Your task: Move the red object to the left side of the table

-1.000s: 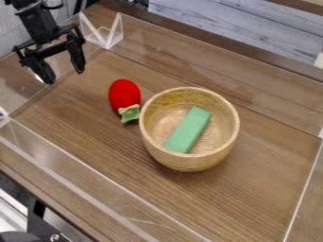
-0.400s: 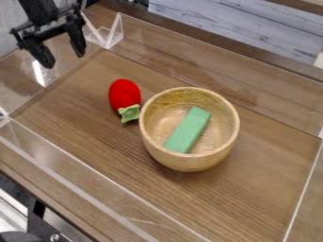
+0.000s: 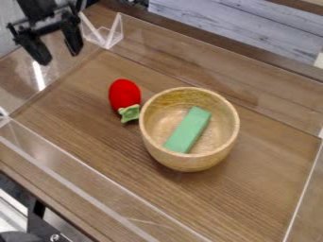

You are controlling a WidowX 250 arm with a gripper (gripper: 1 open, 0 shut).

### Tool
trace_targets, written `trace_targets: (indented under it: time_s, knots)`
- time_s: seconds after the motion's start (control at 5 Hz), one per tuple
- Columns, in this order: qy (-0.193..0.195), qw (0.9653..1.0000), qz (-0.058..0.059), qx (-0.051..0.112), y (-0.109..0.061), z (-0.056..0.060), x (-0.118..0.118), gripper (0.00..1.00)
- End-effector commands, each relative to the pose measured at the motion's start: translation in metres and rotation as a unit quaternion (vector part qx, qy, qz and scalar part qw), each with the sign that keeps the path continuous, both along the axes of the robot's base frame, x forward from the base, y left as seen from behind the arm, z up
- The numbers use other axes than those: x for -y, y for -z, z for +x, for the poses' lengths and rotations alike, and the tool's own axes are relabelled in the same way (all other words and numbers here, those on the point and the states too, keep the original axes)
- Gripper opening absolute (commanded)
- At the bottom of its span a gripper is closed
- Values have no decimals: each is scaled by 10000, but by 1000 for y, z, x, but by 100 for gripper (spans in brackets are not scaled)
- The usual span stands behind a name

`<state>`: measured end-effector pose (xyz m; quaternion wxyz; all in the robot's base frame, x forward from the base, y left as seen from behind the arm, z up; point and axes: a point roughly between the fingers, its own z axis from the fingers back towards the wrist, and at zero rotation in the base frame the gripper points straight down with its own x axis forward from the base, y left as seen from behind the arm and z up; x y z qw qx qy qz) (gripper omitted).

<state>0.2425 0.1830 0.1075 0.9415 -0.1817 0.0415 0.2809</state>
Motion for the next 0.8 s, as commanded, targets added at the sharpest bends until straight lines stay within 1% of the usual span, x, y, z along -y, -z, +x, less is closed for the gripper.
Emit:
trace_targets:
  time_s: [0.0, 0.2, 0.4, 0.6]
  knots:
    - [8, 9993, 251, 291, -34, 0, 3, 100]
    - [-52, 9994, 235, 261, -40, -2, 7, 100]
    - [324, 9990, 223, 233, -35, -1, 8, 100]
    - [708, 9970, 221, 206, -27, 0, 9, 0]
